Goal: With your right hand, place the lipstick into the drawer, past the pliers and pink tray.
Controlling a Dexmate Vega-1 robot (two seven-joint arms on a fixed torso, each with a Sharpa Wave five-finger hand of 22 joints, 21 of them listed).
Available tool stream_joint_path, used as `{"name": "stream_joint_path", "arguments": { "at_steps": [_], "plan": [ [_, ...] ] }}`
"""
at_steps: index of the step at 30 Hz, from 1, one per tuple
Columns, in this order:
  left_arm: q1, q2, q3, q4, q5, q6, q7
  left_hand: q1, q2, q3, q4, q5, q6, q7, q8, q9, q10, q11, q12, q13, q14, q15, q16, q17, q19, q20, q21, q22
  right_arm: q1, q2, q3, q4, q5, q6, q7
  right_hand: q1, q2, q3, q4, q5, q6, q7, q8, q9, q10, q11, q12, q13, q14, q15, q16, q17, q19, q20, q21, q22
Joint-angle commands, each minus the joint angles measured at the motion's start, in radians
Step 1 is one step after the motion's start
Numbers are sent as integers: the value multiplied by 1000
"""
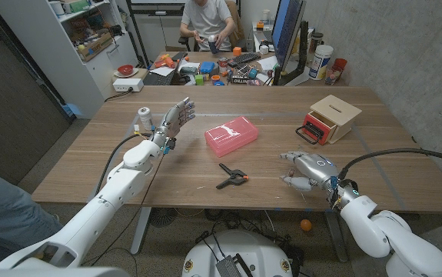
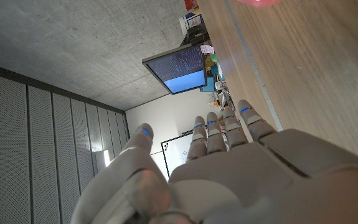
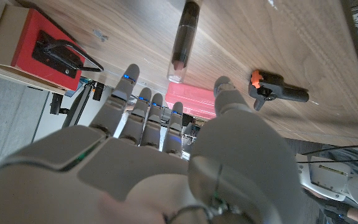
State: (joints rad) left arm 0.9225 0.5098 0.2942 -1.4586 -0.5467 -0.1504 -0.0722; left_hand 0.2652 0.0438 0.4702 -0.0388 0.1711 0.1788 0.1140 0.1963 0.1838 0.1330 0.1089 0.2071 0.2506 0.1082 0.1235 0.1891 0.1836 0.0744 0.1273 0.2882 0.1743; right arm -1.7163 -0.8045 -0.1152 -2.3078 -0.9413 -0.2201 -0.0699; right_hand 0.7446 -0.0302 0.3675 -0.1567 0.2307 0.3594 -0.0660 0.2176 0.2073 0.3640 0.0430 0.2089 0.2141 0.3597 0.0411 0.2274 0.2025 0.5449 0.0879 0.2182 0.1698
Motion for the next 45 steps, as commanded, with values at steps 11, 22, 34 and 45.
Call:
{"name": "stream_joint_path", "arguments": {
  "at_steps": [11, 22, 34, 45],
  "plan": [
    [11, 2, -1, 4, -16, 2, 10, -1, 9, 2, -10, 5, 11, 0, 0, 2, 6, -2, 8, -1, 4, 5, 6, 6, 3, 5, -4, 6, 31, -34, -51, 13, 27, -52, 27, 23, 0, 15, 1, 9, 21, 6, 3, 2, 18, 0, 8, 1, 37, -15, 12, 7, 68, -22, 21, 6],
    [12, -6, -6, 19, -53, -7, -34, -2, 11, 2, -11, 5, 11, -1, 0, 3, 9, -3, 9, -3, 4, 4, 6, 6, 4, 7, -7, 6, 56, -61, -55, 19, 52, -57, 50, 38, 6, 26, 1, 11, 50, 0, 11, 2, 41, -6, 13, 1, 76, -26, 24, 11, 113, -37, 31, 7],
    [27, -4, -30, -5, -118, -23, -85, -6, 12, 1, -11, 4, 16, -5, 1, 3, 9, -5, 10, -5, 5, 3, 7, 6, 5, 8, -10, 6, 63, -73, -54, 37, 88, -70, 41, 73, 20, 40, -6, 12, 61, 4, 10, 2, 60, -14, 16, 2, 118, -40, 41, 19, 177, -53, 47, 8],
    [17, -4, -20, 2, -112, -10, -73, -11, 12, -1, -12, 4, 23, -3, 2, 3, 10, -3, 11, -7, 5, 4, 7, 6, 6, 10, -13, 7, 59, -88, -72, 26, 77, -102, 44, 99, 26, 37, -7, 6, 88, -1, 16, 2, 82, -23, 21, 3, 144, -51, 59, 33, 225, -76, 57, 8]
  ]
}}
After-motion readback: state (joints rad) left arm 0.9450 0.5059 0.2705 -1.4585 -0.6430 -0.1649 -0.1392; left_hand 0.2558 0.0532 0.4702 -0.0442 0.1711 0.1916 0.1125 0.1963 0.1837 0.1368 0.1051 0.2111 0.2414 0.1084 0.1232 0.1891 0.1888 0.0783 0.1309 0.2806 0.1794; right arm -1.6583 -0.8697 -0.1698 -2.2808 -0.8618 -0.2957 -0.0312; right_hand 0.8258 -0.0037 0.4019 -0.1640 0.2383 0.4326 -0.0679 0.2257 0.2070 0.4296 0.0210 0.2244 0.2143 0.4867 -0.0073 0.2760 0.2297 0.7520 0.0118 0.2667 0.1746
